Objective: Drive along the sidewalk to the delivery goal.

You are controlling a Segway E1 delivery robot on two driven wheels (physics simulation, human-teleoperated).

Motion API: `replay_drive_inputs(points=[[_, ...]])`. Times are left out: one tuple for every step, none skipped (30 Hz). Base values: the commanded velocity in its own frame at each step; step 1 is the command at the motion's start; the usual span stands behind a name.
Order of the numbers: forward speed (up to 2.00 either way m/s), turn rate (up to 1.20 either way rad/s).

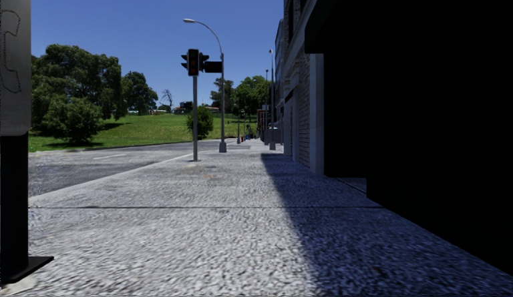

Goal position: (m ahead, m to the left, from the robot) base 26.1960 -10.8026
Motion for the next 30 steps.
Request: replay_drive_inputs(points=[[1.86,0.00],[1.87,0.00],[1.88,0.00],[1.88,0.00],[1.92,0.00],[1.95,0.00],[1.97,0.00],[1.97,0.00],[1.98,0.00],[1.98,0.00],[1.98,0.00],[1.98,0.00],[1.98,0.00],[1.98,0.00],[1.98,0.00],[1.98,0.00],[1.98,0.00],[1.98,0.00],[1.98,0.00],[1.98,0.00],[1.98,0.00],[1.98,0.00],[1.98,0.00],[1.98,0.00],[1.98,0.00],[1.98,0.00],[1.98,0.00],[1.98,0.00],[1.98,0.00],[1.98,0.00]])
